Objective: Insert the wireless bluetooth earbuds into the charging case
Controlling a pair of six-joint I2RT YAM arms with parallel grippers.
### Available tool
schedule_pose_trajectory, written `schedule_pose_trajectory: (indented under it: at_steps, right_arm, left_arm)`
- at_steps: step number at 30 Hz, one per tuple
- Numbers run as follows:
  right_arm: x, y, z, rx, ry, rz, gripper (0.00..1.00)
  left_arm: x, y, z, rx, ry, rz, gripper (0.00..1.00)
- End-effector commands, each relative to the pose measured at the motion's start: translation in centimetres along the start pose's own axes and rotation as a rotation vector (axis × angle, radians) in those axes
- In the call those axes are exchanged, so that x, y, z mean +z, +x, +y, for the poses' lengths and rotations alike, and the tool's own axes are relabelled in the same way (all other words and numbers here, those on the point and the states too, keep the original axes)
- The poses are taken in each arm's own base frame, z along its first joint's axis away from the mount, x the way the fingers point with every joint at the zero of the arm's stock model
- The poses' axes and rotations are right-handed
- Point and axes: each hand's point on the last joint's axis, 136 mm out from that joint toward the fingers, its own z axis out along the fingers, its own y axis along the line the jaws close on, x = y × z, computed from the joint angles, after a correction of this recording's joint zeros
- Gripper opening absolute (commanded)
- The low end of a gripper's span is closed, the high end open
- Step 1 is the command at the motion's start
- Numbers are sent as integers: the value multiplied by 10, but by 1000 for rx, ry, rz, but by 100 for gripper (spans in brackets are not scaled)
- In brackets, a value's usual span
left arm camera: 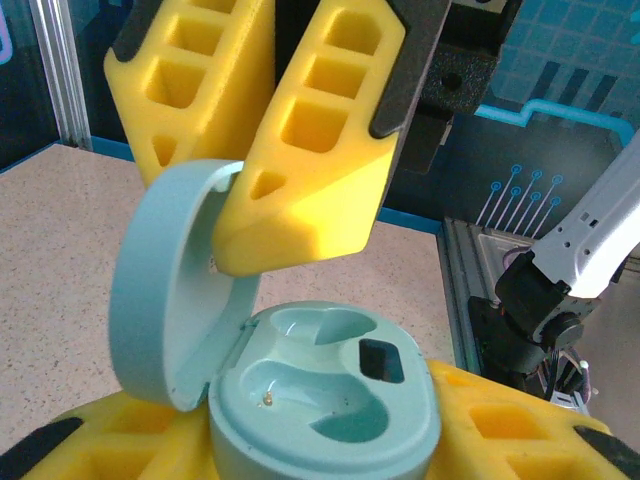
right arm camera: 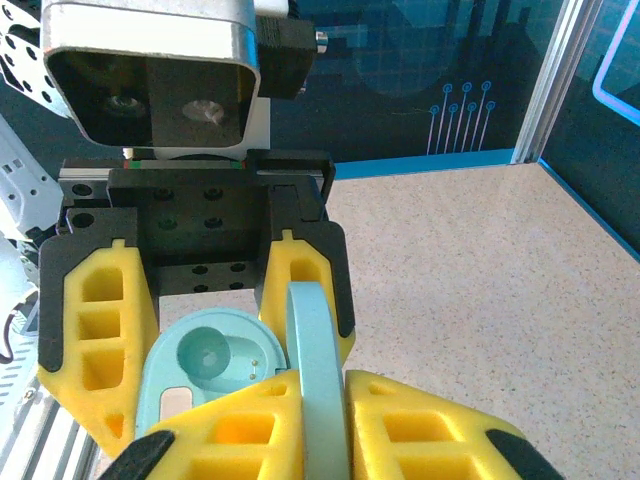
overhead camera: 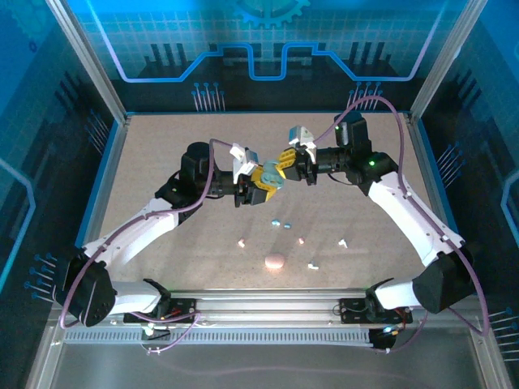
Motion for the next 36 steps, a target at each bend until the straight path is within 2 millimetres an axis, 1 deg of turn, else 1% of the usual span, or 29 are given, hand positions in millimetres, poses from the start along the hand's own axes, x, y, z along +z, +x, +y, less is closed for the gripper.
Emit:
schedule_pose_trajectory:
  at_steps: [1,8,11,13,15,18,20,22,26,27,30,32,34,36]
  right_arm:
    - [-2,-7,10,-29,-16,-8,19]
    - [-1,-6,10,-26,-16,-4,20]
    - [-1,-5,8,-20,-5,3,25]
    - [-1,-4,2,-6,25,17,30]
    - [-2,-2,-4,14,49,29,31]
    - [-5,-3,-11,47,76,29,36]
    - [-7,-4,-13,69,86,25,37]
    - [-8,-7,-14,90,85,18,39]
    - [-10,-17,-7,138,43,-2,48]
    - [-12,-21,-6,154,36,-10,50]
    - [-24,-35,-10,267,52,-37,57]
    - [-35,-39,-19,371,101,-48,61]
    - [-45,-36,-27,459,151,-57,62]
    - [-57,-26,-40,552,248,-59,62]
  left_arm:
    - [0,-12,-9,35,34,-13,42]
    - [0,-12,-7,31,31,-13,41]
    - [0,-13,-8,30,33,-18,39]
    - [-1,-14,-9,34,36,-23,39]
    - [-1,-14,-10,44,37,-33,38]
    - [-2,-14,-11,60,34,-45,38]
    - [-2,-12,-11,71,33,-52,38]
    - [-2,-12,-10,87,28,-69,38]
    - [-1,-13,-1,105,-9,-133,36]
    - [0,-13,2,104,-24,-148,36]
    - [1,-14,15,123,-83,-205,36]
    - [1,-12,23,123,-119,-232,36]
    - [1,-10,30,124,-151,-266,36]
    - [0,-8,36,118,-176,-295,36]
